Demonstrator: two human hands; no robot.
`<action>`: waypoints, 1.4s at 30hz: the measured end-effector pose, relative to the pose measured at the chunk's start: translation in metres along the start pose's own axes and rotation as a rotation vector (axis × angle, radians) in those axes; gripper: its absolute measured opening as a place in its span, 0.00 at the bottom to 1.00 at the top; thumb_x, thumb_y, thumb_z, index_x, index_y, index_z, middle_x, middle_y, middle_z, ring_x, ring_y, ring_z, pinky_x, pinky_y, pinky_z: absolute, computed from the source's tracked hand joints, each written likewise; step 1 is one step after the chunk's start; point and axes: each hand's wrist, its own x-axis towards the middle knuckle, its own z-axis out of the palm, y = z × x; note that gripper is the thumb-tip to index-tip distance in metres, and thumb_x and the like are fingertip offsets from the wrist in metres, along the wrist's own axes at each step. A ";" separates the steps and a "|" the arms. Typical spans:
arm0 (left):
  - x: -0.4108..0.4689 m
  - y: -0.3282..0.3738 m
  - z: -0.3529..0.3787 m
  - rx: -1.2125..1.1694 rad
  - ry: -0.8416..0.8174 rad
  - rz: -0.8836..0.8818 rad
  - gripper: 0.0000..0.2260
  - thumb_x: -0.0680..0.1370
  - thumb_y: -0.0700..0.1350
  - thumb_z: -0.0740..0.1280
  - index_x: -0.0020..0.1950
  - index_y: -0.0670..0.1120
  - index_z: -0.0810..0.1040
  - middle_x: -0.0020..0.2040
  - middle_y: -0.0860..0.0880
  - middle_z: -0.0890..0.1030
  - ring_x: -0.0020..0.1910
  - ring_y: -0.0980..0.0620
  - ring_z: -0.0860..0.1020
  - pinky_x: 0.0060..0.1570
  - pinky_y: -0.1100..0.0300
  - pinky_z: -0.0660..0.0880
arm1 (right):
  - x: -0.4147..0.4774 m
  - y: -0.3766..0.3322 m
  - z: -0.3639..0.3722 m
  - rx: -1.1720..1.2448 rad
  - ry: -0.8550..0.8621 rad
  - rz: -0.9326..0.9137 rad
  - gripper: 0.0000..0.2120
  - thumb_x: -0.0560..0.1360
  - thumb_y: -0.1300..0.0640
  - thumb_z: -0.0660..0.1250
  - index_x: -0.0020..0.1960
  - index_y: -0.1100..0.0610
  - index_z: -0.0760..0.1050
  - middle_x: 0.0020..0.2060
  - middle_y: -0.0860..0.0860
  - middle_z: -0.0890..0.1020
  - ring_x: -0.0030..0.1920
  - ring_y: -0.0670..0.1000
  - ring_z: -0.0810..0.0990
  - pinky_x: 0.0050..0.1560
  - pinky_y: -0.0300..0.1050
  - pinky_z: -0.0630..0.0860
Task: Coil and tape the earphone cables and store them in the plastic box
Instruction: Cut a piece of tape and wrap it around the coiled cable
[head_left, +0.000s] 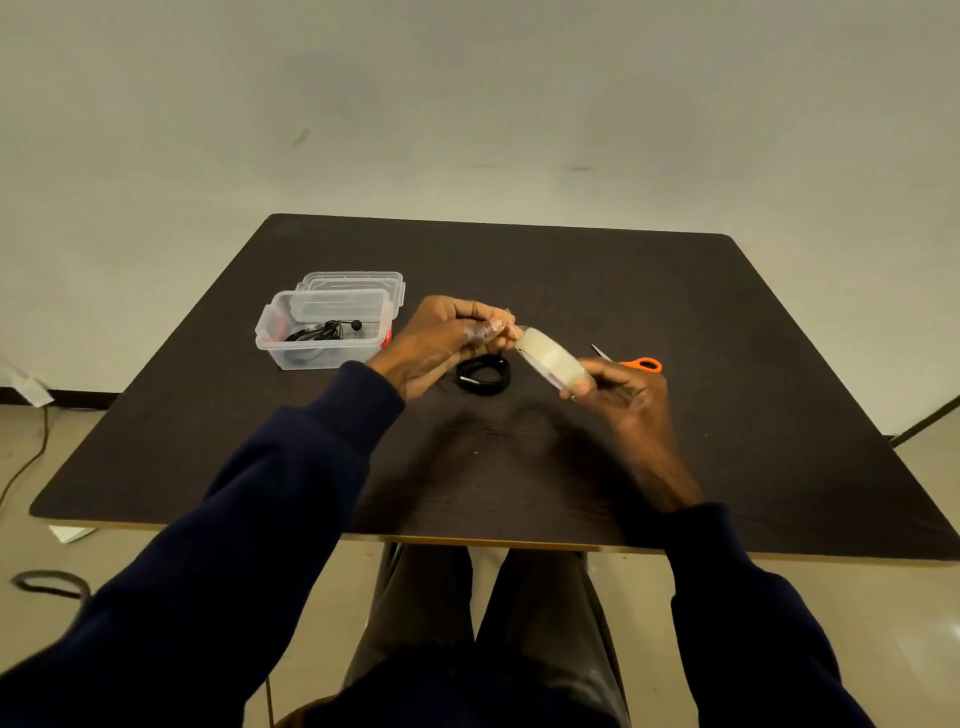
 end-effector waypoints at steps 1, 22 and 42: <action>0.000 0.001 -0.002 0.041 -0.031 0.024 0.06 0.79 0.34 0.70 0.54 0.37 0.84 0.52 0.41 0.87 0.52 0.46 0.85 0.57 0.56 0.82 | 0.002 -0.001 -0.001 0.139 0.031 0.042 0.10 0.79 0.65 0.68 0.51 0.54 0.87 0.45 0.51 0.87 0.49 0.51 0.84 0.50 0.40 0.78; 0.007 0.022 0.035 0.320 0.119 0.476 0.04 0.84 0.37 0.65 0.50 0.43 0.76 0.45 0.39 0.86 0.41 0.42 0.86 0.45 0.45 0.84 | 0.031 -0.014 0.038 0.453 0.120 0.681 0.16 0.86 0.55 0.60 0.53 0.67 0.80 0.34 0.54 0.83 0.33 0.52 0.83 0.45 0.62 0.83; 0.027 0.034 0.033 0.572 0.074 0.264 0.06 0.83 0.40 0.66 0.56 0.37 0.74 0.42 0.44 0.87 0.38 0.45 0.87 0.44 0.45 0.85 | 0.041 0.002 -0.062 -0.885 0.082 0.380 0.13 0.71 0.62 0.78 0.55 0.60 0.85 0.51 0.55 0.86 0.50 0.54 0.83 0.49 0.42 0.74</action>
